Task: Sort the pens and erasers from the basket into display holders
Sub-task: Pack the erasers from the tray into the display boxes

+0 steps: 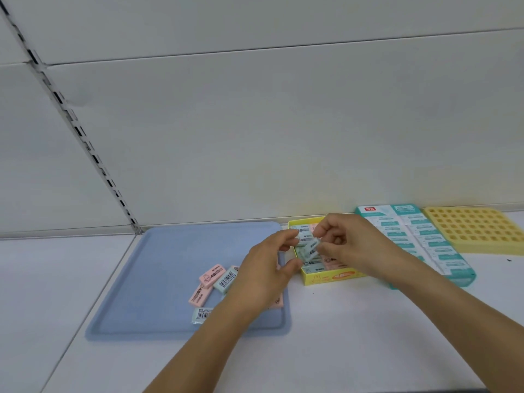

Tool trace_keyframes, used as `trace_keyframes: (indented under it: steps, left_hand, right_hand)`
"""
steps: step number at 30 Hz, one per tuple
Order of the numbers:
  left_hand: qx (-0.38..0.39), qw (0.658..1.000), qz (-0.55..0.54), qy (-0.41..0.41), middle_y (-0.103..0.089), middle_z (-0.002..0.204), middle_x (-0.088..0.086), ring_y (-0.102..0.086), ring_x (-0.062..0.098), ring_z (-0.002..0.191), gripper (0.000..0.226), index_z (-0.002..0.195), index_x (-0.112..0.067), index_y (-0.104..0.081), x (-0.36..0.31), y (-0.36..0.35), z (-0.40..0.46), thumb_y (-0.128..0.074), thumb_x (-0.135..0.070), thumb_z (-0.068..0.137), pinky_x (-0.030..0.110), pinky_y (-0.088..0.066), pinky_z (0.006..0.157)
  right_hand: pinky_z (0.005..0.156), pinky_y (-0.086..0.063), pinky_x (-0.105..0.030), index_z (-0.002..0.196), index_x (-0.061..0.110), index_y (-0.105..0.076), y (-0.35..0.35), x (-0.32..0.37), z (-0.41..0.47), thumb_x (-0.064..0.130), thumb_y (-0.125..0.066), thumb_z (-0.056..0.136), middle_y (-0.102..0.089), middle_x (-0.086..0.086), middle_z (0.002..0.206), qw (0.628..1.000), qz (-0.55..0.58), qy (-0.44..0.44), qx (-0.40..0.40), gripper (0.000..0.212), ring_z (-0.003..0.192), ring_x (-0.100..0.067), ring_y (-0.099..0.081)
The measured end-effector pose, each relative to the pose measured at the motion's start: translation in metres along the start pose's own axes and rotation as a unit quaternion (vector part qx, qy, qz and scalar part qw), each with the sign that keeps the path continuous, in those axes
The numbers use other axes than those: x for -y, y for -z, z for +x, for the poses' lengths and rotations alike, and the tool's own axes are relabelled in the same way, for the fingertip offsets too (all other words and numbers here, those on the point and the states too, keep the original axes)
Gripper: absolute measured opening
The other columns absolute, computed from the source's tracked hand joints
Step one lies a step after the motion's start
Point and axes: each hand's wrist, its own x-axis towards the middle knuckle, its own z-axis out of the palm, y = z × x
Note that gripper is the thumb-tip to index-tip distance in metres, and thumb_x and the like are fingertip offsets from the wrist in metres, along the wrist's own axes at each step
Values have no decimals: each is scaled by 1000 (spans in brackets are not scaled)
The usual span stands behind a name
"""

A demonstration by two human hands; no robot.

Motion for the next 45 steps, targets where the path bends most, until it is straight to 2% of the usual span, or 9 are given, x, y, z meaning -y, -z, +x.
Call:
trace_keyframes:
  steps: [3,7,15,19,23,30,35,41,45]
  left_hand:
    - [-7,1000,-23,5,-63,121,-16,-55,-5,112,59,140,-31,-43,-1,-1,-1,-68,-16,88,19,-42,101]
    - [-13,999,-42,18,-63,121,-16,-57,-4,112,62,142,-30,-40,0,-2,-1,-69,-16,88,24,-44,102]
    - [-18,998,-55,26,-60,125,-17,-54,-6,113,57,138,-31,-46,-5,6,-4,-70,-16,87,17,-42,100]
    - [-115,992,-36,35,-63,113,-22,-55,-10,105,33,122,-30,-61,10,48,-13,-64,-19,91,14,-42,94]
    - [-51,985,148,71,-58,102,-18,-50,2,99,20,109,-33,-67,28,82,-35,-66,-36,89,20,-39,83]
    - [-4,959,268,90,-50,105,-11,-50,8,100,30,111,-32,-64,27,81,-40,-69,-43,84,29,-46,84]
    - [-43,948,307,70,-56,95,-3,-56,17,89,22,94,-21,-69,33,79,-33,-51,-32,93,32,-47,75]
    - [-138,977,76,144,-63,78,-11,-58,3,68,15,81,-22,-65,47,82,-32,-54,-20,92,22,-43,63]
    - [-174,908,-312,220,-69,75,7,-62,18,67,26,90,-2,-62,38,86,-33,-39,-11,96,31,-49,59]
  right_hand:
    - [69,-54,-32,99,21,-64,-4,-1,2,15,-71,82,-61,10,74,993,-117,26,21,20,69,-7,-59]
    - [59,-36,-26,85,29,-56,-3,0,5,36,-66,84,-49,15,71,950,-303,73,7,12,76,-9,-51]
    - [63,-36,-30,83,25,-64,-13,0,9,48,-53,89,-53,7,83,916,-395,66,-24,26,90,-19,-55]
    - [71,-40,-31,102,26,-66,-12,7,3,46,-54,92,-58,9,90,936,-330,101,-69,25,92,-17,-55]
    - [75,-39,-30,101,27,-69,-24,27,3,39,-62,90,-53,13,82,958,-228,175,-12,18,84,-9,-50]
    - [86,-40,-33,115,32,-63,-66,55,12,52,-57,88,-53,8,107,922,-298,221,106,33,104,-13,-47]
    - [72,-27,-29,107,27,-66,-79,71,16,43,-55,91,-47,5,99,904,-332,247,111,24,103,-17,-46]
    - [68,-34,-33,86,17,-71,-86,83,13,34,-60,85,-55,-2,92,884,-372,238,151,20,89,-22,-49]
    - [59,-33,-33,71,9,-59,-89,87,17,29,-61,81,-52,-5,78,885,-372,216,177,22,76,-24,-47]
